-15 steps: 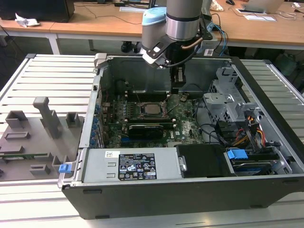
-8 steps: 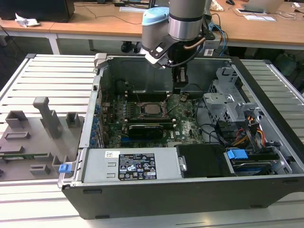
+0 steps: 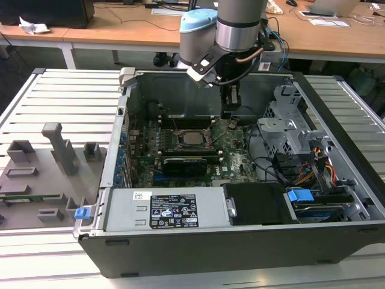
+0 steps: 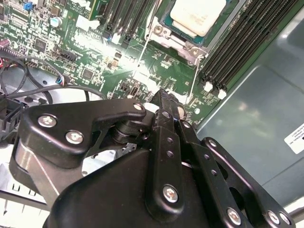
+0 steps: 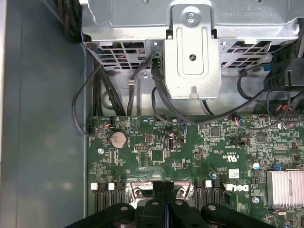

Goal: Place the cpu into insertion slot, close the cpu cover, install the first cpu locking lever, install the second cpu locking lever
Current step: 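Close the cpu cover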

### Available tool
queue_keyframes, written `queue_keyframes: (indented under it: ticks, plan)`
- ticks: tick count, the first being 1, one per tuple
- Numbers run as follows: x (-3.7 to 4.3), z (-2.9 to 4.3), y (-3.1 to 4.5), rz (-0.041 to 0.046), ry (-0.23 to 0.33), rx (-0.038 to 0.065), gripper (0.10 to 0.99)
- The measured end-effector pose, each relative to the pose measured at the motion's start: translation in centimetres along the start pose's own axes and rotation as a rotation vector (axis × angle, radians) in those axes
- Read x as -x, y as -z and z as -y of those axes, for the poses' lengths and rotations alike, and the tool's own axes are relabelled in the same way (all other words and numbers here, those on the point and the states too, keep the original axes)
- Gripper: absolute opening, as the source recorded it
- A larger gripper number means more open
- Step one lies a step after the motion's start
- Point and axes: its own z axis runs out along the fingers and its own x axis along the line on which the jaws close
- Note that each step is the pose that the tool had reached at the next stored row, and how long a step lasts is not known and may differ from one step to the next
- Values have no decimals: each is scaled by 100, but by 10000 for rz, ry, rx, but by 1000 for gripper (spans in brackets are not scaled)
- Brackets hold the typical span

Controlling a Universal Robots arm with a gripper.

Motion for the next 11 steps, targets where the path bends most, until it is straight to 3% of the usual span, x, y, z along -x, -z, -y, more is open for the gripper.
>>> queue_keyframes:
  ticks: [8, 11]
  plan:
    - [0, -10, -13, 18, 1, 3, 106]
    - [0, -8, -52, 39, 3, 3, 106]
